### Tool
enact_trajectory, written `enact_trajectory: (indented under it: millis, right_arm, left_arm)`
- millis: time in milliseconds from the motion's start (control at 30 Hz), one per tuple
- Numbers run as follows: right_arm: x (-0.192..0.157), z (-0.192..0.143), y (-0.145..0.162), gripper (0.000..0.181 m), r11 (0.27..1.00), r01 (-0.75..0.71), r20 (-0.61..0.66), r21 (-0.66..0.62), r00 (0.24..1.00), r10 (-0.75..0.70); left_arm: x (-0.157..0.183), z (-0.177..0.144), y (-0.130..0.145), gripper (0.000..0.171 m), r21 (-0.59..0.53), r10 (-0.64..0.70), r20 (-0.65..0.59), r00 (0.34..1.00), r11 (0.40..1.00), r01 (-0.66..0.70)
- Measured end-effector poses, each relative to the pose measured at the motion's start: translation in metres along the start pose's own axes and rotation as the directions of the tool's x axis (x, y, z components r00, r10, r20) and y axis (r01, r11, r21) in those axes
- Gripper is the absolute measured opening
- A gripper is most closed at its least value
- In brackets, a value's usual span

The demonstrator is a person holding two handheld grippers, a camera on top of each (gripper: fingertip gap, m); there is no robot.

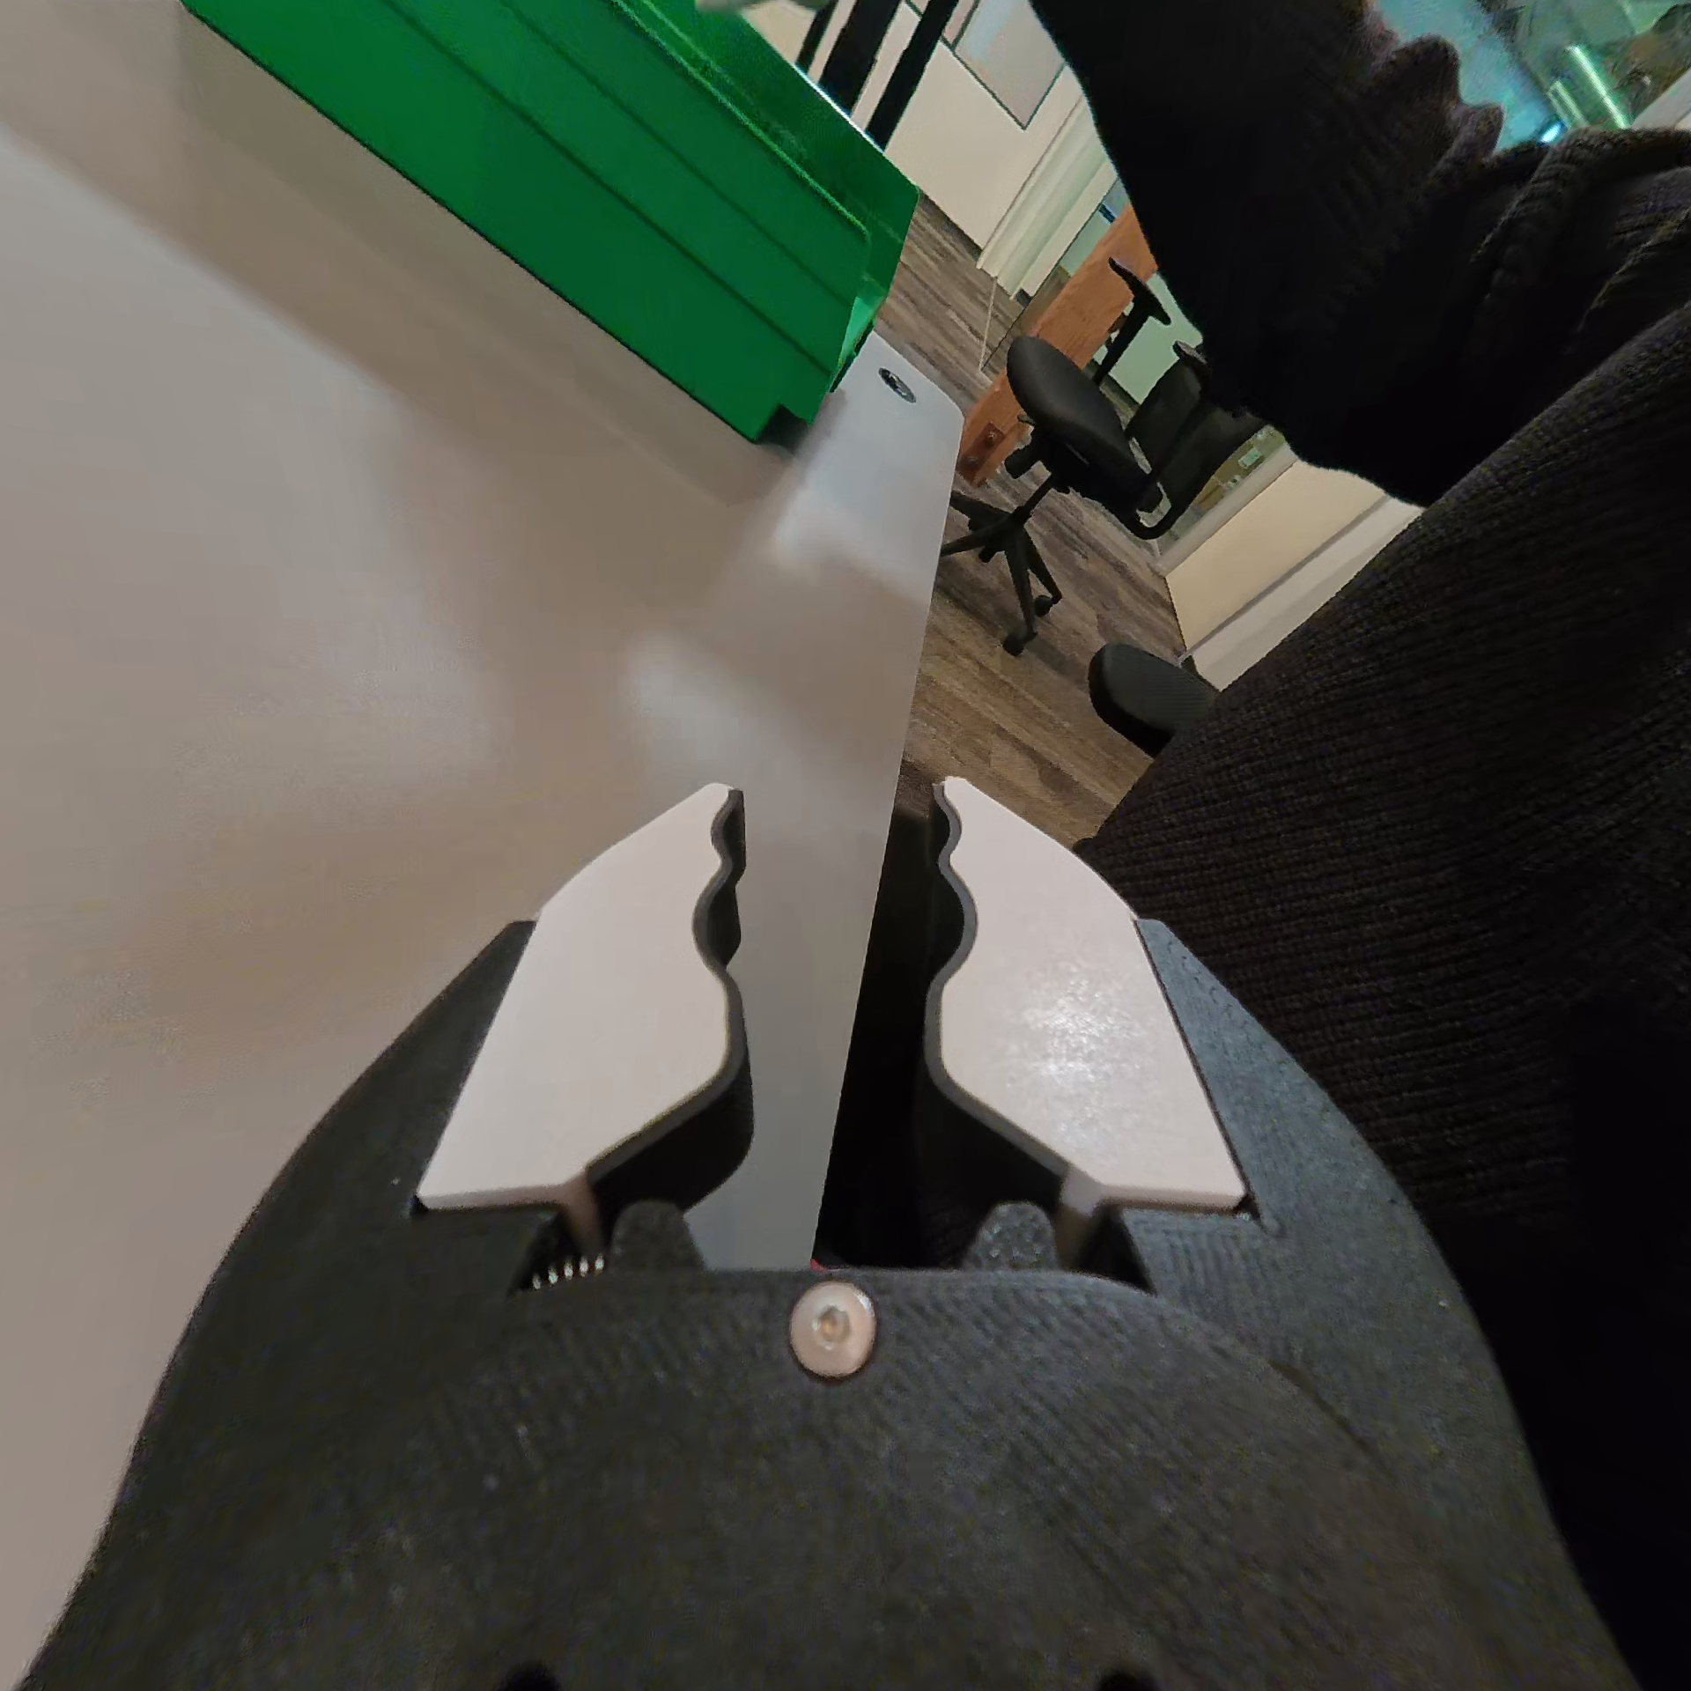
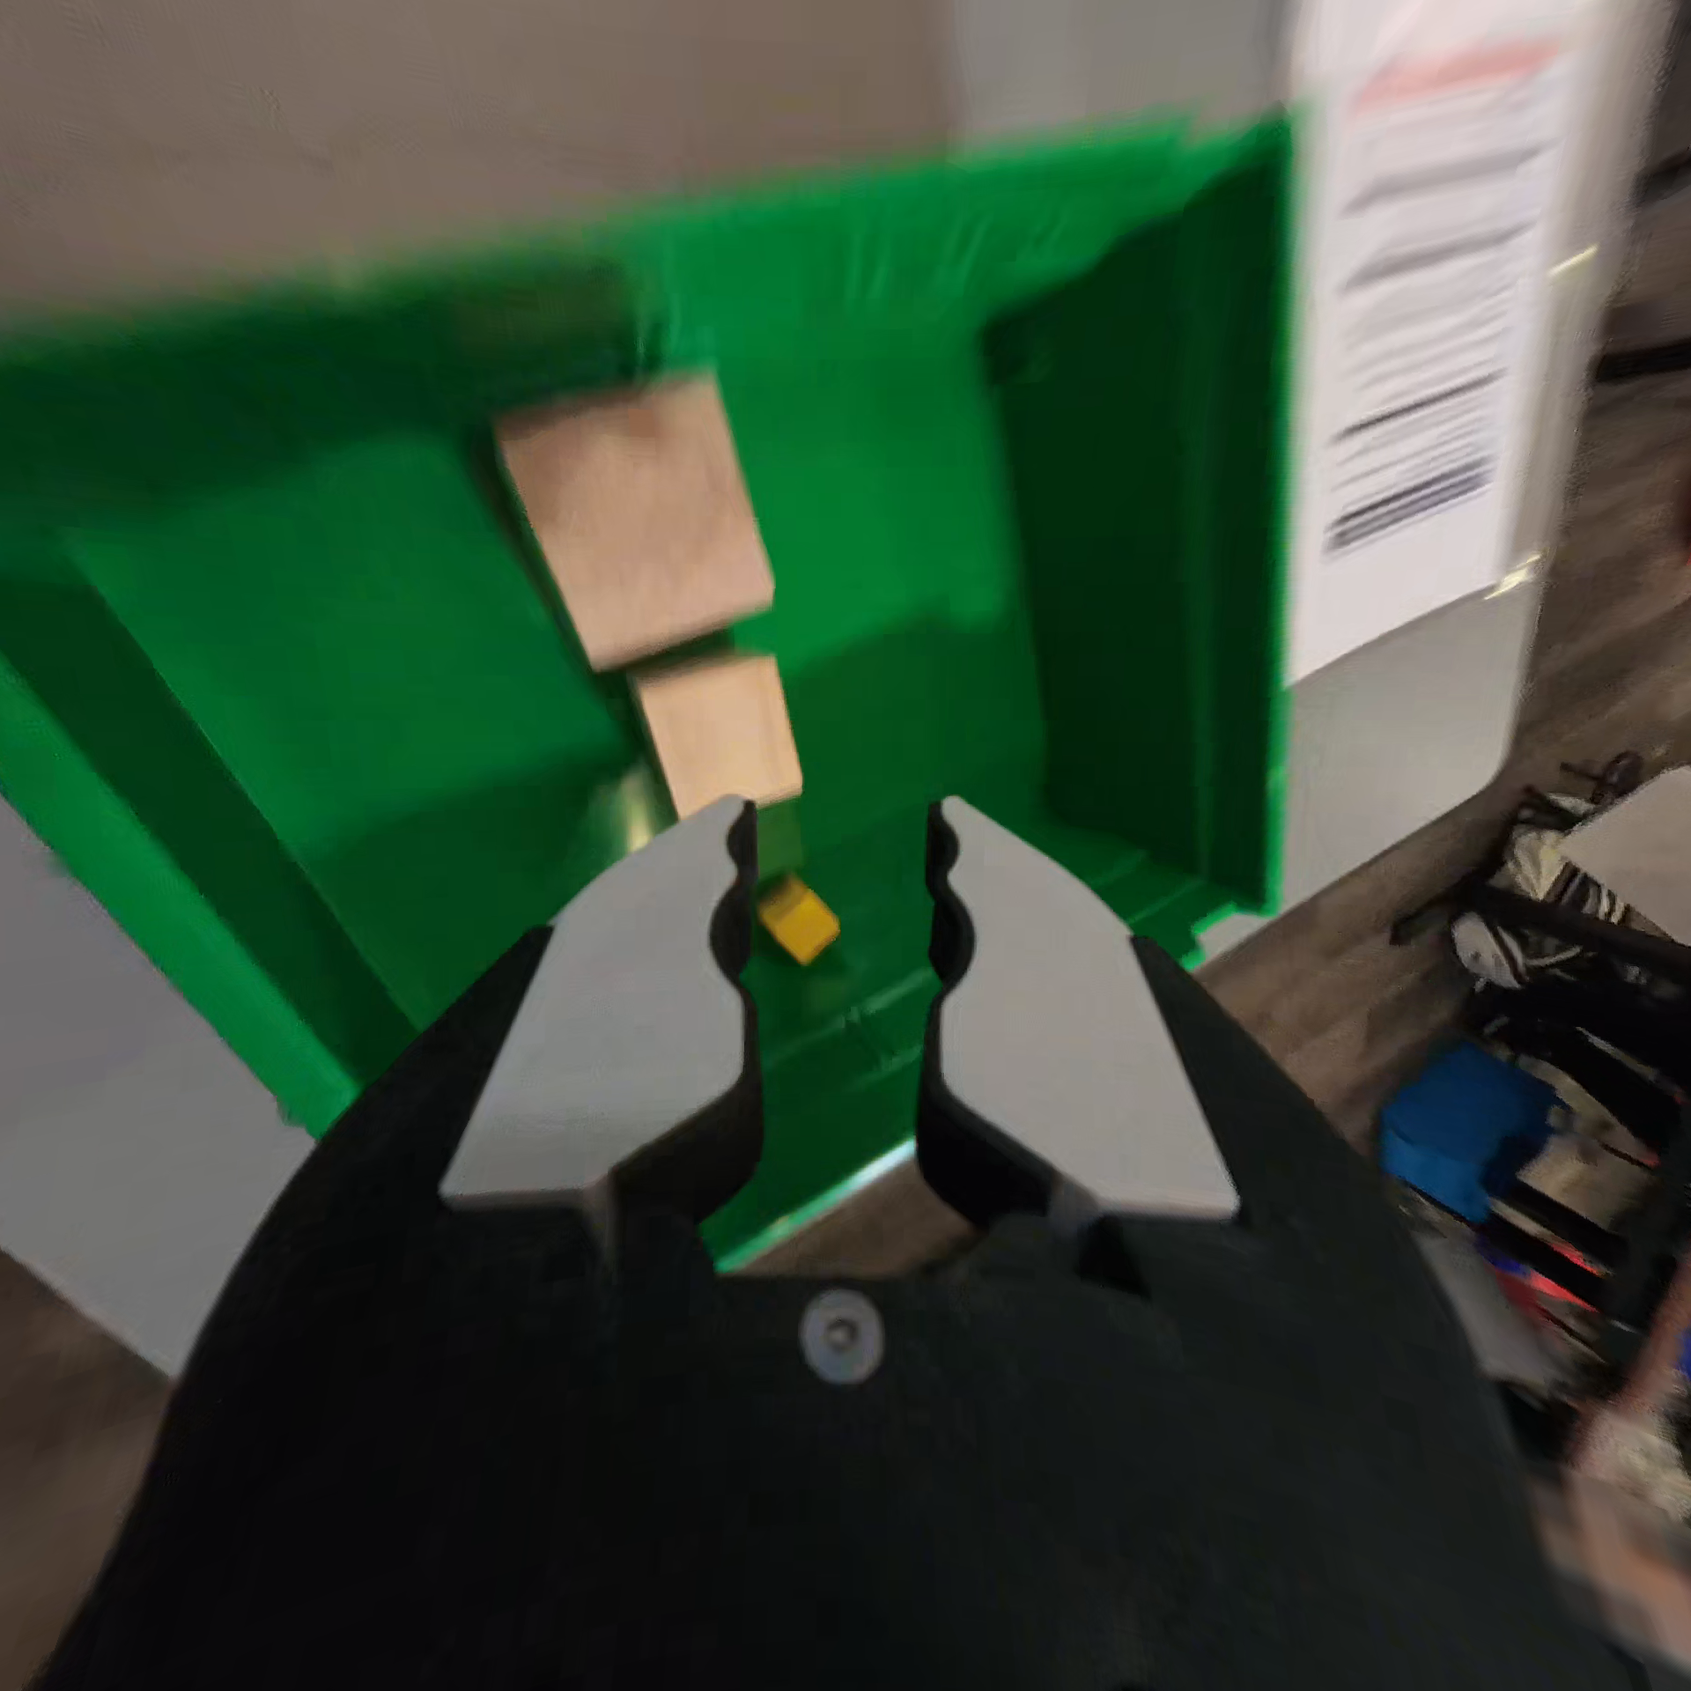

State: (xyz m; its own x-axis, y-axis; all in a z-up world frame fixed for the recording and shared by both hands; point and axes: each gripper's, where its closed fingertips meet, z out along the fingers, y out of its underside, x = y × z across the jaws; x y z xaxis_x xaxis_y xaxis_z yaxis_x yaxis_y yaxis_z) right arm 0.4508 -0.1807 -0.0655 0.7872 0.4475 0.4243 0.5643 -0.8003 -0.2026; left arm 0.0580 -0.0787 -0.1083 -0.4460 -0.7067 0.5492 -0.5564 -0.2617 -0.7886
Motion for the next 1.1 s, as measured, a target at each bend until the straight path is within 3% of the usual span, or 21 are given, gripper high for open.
enact_trajectory:
  millis: [67,100,167,233,300,400,500,567,633,667,800,900,933,1000,1100]
  right_arm:
    - [-0.002,-0.033,-0.046,0.043,0.955,-0.151,-0.037,0.254,0.986,0.165]
    - [-0.007,-0.053,-0.073,0.046,0.878,-0.256,0.007,0.405,0.961,0.277]
    - [-0.029,-0.099,-0.124,0.059,0.626,-0.444,0.226,0.641,0.889,0.399]
    - [-0.048,-0.135,-0.157,0.059,0.373,-0.542,0.369,0.753,0.817,0.443]
    - [-0.073,-0.147,-0.179,0.065,0.238,-0.578,0.436,0.781,0.776,0.455]
    - [-0.116,-0.128,-0.208,0.075,0.247,-0.576,0.415,0.779,0.770,0.485]
    - [-0.158,-0.106,-0.245,0.073,0.258,-0.578,0.405,0.775,0.766,0.499]
    - [-0.184,-0.100,-0.271,0.073,0.212,-0.617,0.472,0.757,0.743,0.475]
    - [-0.224,-0.100,-0.300,0.078,0.191,-0.681,0.605,0.707,0.722,0.335]
    - [-0.239,-0.090,-0.305,0.079,0.217,-0.715,0.641,0.664,0.695,0.325]
    - [-0.264,-0.063,-0.307,0.076,0.195,-0.801,0.710,0.566,0.594,0.379]
    - [-0.256,-0.061,-0.300,0.076,0.115,-0.825,0.716,0.554,0.542,0.440]
    - [-0.253,-0.057,-0.296,0.077,0.114,-0.811,0.686,0.573,0.551,0.475]
    - [-0.249,-0.042,-0.287,0.079,0.182,-0.769,0.588,0.613,0.598,0.545]
    - [-0.239,-0.023,-0.277,0.072,0.261,-0.717,0.465,0.646,0.641,0.611]
  left_arm:
    - [0.001,0.000,-0.002,0.040,0.007,0.018,0.007,1.000,1.000,-0.018]
    - [0.001,0.000,-0.003,0.041,0.011,0.025,0.014,1.000,1.000,-0.025]
    - [0.001,-0.001,-0.005,0.043,0.024,0.041,0.033,0.999,0.999,-0.042]
    - [0.000,-0.003,-0.009,0.046,0.043,0.055,0.058,0.997,0.997,-0.057]
    - [-0.002,-0.005,-0.013,0.049,0.061,0.058,0.096,0.994,0.996,-0.064]
    - [-0.012,-0.012,-0.021,0.060,0.104,0.042,0.190,0.981,0.993,-0.063]
    - [-0.019,-0.023,-0.030,0.060,0.151,0.039,0.269,0.962,0.985,-0.082]
    - [-0.028,-0.031,-0.032,0.060,0.159,0.047,0.345,0.937,0.981,-0.108]
    - [-0.044,-0.039,-0.030,0.060,0.132,0.060,0.450,0.891,0.982,-0.133]
    - [-0.053,-0.044,-0.028,0.062,0.110,0.074,0.504,0.860,0.983,-0.149]
    - [-0.078,-0.064,-0.022,0.050,-0.024,0.178,0.688,0.703,0.974,-0.223]
    - [-0.096,-0.096,-0.030,0.043,-0.051,0.188,0.854,0.485,0.958,-0.281]
    - [-0.100,-0.106,-0.032,0.043,-0.052,0.178,0.887,0.425,0.955,-0.292]
    - [-0.107,-0.118,-0.033,0.043,-0.043,0.146,0.926,0.349,0.957,-0.286]
    - [-0.118,-0.122,-0.029,0.043,-0.030,0.117,0.942,0.315,0.963,-0.267]
